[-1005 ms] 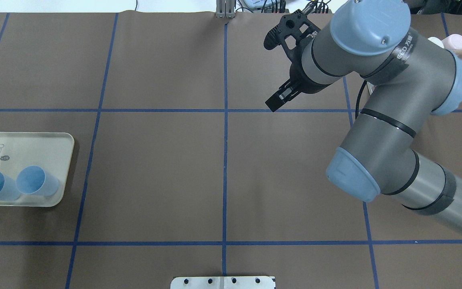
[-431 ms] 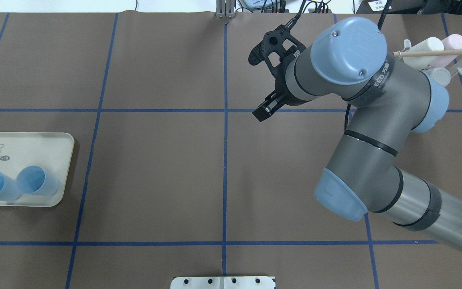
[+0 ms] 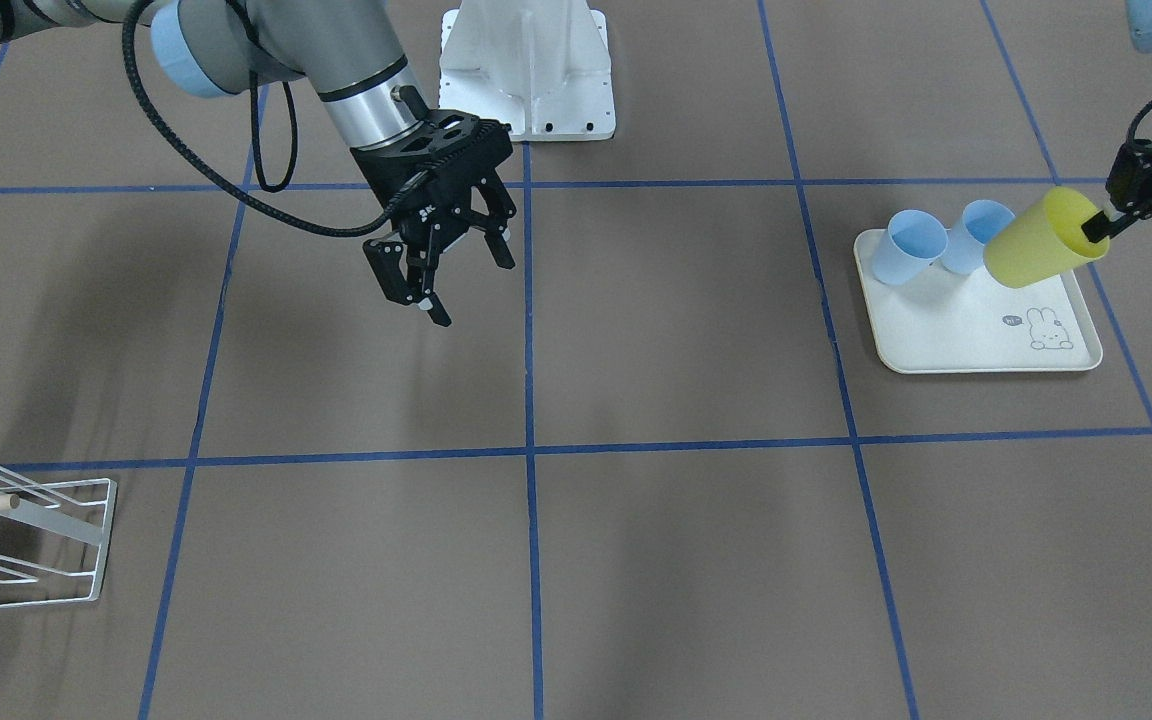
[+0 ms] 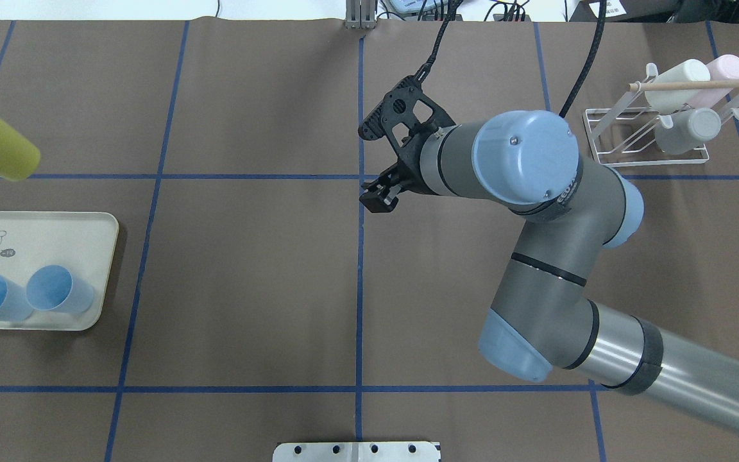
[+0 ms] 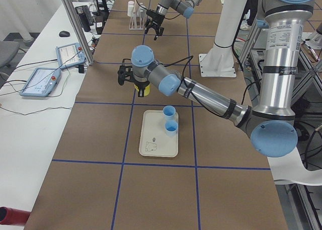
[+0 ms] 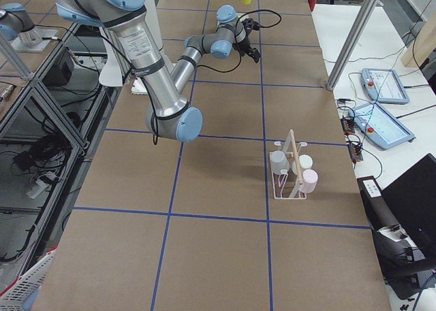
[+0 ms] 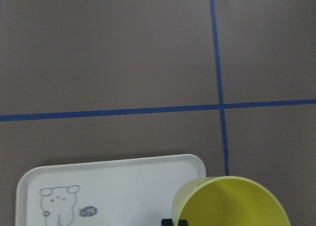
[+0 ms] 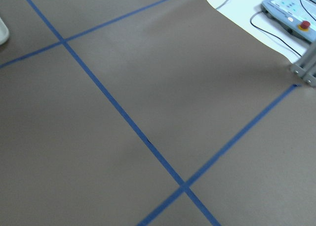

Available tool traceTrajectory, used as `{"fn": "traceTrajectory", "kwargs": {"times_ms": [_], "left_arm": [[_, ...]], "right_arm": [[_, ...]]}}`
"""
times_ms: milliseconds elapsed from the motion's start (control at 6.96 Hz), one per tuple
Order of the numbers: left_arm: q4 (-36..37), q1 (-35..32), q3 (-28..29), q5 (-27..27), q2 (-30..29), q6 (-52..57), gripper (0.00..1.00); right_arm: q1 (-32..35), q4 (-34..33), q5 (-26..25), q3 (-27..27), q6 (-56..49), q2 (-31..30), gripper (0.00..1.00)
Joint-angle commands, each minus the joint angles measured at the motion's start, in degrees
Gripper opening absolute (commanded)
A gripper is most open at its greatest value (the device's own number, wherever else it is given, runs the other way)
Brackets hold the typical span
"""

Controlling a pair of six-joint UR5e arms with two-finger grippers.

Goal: Transfer IKEA cup to right arm and place on rack

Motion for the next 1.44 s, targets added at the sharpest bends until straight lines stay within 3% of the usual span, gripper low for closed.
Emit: {"fn": "traceTrajectory", "kwargs": {"times_ms": [0, 144, 287, 574, 718, 862, 1292], "left_arm": [[-1.3, 1.1, 0.4, -10.8, -6.6, -14.8, 0.0], [-3.9, 2.4, 0.2, -14.1, -7.2, -18.2, 0.0], [-4.3, 3.4, 0.2, -14.2, -10.4, -24.5, 0.0], [-5.1, 8.7, 0.2, -13.8, -15.9, -33.9, 0.0], [-5.2, 10.1, -0.1, -11.3, -18.1, -37.2, 0.0], [-5.4, 14.3, -0.4, -5.4, -19.6, -39.9, 0.0], [-7.6, 21.3, 0.1, 4.5, -23.5, -47.8, 0.0]], "right_arm": [[-3.4, 23.4, -3.4, -9.0, -2.3, -0.9, 1.0], [-4.1, 33.6, -5.0, -13.0, -4.1, -0.9, 1.0], [-4.7, 38.9, -5.6, -14.2, -7.8, -0.7, 1.0], [-6.4, 42.3, -9.5, -14.1, -7.9, 0.4, 1.0], [-7.5, 44.7, -11.6, -14.1, -7.9, 0.5, 0.99], [-8.6, 46.5, -13.6, -14.0, -7.9, 0.5, 1.0], [-9.8, 46.6, -15.9, -13.7, -8.2, 1.9, 1.0]]}}
